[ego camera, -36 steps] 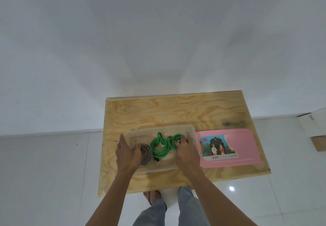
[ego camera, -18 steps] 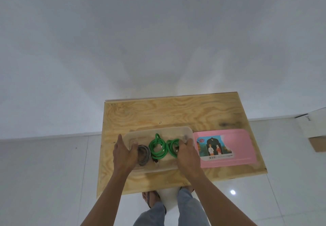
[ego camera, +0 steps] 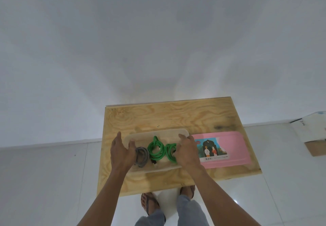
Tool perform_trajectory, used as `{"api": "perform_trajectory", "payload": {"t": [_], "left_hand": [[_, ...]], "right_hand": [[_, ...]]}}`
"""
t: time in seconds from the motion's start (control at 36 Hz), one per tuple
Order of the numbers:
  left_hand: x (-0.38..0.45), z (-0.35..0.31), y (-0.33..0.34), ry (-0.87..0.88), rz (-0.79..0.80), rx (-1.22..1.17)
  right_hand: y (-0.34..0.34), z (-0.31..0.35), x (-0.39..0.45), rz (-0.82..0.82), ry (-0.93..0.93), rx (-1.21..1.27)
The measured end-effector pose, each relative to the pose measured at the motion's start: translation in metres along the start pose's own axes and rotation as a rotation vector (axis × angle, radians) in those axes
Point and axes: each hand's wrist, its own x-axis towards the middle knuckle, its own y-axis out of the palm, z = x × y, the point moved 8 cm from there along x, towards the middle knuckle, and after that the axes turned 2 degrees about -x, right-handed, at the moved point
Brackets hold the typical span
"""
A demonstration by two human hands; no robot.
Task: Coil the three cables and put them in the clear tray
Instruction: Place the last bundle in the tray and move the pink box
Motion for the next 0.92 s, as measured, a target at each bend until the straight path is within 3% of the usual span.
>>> {"api": "perform_trajectory", "payload": {"t": [0.19,0.36,0.67,0.92], "left_hand": [[-0.007,-0.042,-0.009,0.119,-0.033,-0.068],[-0.015,-0.086,0.005,0.187,-0.014,-0.131],[-0.061,-0.175,0.115,0.302,0.085,-0.044],[-0.1,-0.173,0.244,0.133,0.203,0.128]], "right_hand": [[-0.052,-0.005,-0.003,-0.202,0.041,0.437],[-0.088,-0.016,-0.001,-0.274,0.081,0.59],[-0.167,-0.094,0.015,-0.315,0.069,0.615],[-0.192,-0.211,0.051,-0.138,0.168,0.414]]}}
